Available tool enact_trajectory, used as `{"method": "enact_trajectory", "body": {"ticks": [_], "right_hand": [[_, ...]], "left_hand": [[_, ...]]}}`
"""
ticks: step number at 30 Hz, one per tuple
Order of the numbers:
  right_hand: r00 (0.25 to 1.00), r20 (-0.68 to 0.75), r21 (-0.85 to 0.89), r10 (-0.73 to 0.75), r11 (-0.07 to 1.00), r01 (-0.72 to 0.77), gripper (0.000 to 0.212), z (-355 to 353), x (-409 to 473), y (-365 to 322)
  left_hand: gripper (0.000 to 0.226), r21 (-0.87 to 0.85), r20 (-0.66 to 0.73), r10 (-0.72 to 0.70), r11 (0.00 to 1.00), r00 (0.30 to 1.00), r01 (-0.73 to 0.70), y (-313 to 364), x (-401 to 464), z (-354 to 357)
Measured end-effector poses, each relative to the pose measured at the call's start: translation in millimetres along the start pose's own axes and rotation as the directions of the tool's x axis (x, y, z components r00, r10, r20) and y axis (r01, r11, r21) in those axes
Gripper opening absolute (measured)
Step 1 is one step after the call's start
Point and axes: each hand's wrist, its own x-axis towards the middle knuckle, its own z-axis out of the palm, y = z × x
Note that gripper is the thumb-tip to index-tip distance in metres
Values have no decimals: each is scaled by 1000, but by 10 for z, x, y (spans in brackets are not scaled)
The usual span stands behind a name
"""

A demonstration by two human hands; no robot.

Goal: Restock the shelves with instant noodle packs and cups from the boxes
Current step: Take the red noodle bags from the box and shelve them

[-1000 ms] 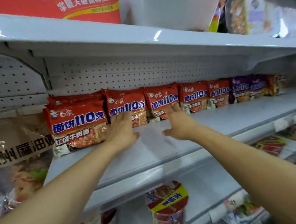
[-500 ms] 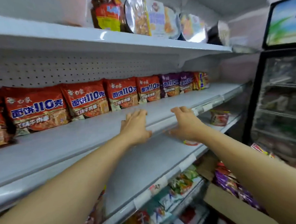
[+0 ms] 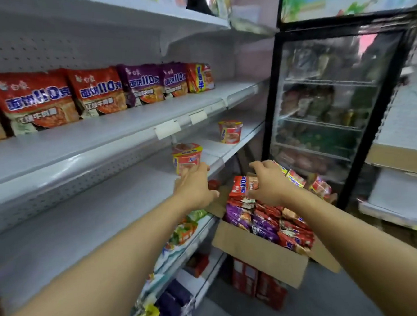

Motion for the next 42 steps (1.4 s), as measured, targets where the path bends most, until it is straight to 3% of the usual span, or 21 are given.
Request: {"method": "enact_trajectory", "body": {"ticks": [9,17,27,36,39,42], "right_hand": [[961,27,-2,274,962,-274,85,213,161,1291],[934,60,57,351,933,-354,86,403,739,2085],[845,120,39,521,848,-529,79,760,1447,2819],[886,166,-12,434,899,-438,81,1180,2321,3693],[895,237,60,377,914,-401,83,1332,2642,3992],[909,271,121,316,926,-358,84,1477,2911,4277]], "left_hand": [[68,-73,167,85,995,982,-74,602,813,965],[70,-141,291,104,988,951,-65,731,1790,1616],[66,-178,406,108,983,907,-37,815,2775,2349],[62,-310,496,-65,918,866,247,1013,3427,3191],[60,-339,526,-190,847,829,410,1135,3598,3455],[63,-397,552,-328,704,766,588,1222,3764,3755]]}}
